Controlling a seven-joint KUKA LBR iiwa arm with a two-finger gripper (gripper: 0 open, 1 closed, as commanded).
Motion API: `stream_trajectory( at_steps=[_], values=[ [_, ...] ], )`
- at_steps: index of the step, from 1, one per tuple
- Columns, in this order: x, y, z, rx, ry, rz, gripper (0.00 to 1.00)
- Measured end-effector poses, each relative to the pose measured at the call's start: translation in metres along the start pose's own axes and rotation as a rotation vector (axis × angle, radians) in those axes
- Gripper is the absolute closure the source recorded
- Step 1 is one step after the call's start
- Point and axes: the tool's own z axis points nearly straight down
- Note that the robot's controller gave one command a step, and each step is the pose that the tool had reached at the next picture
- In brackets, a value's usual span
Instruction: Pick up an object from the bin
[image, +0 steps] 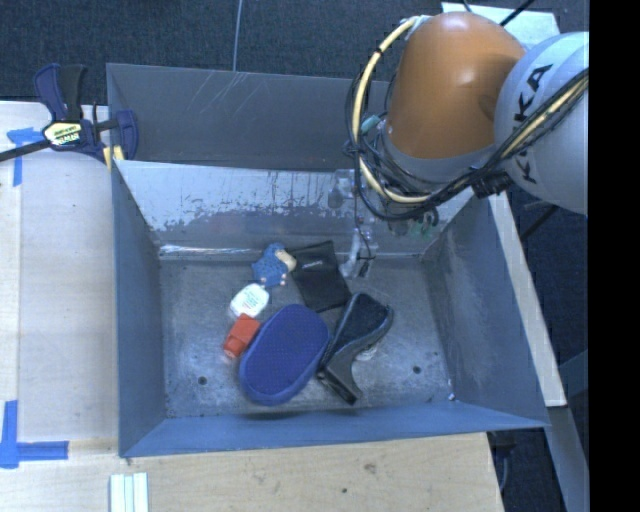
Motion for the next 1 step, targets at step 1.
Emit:
stream_trajectory(
  at_steps=[1],
  values=[
    [0.0091,0.0907,0.0868,-0.003,0.006,-0.487,0.0]
  ],
)
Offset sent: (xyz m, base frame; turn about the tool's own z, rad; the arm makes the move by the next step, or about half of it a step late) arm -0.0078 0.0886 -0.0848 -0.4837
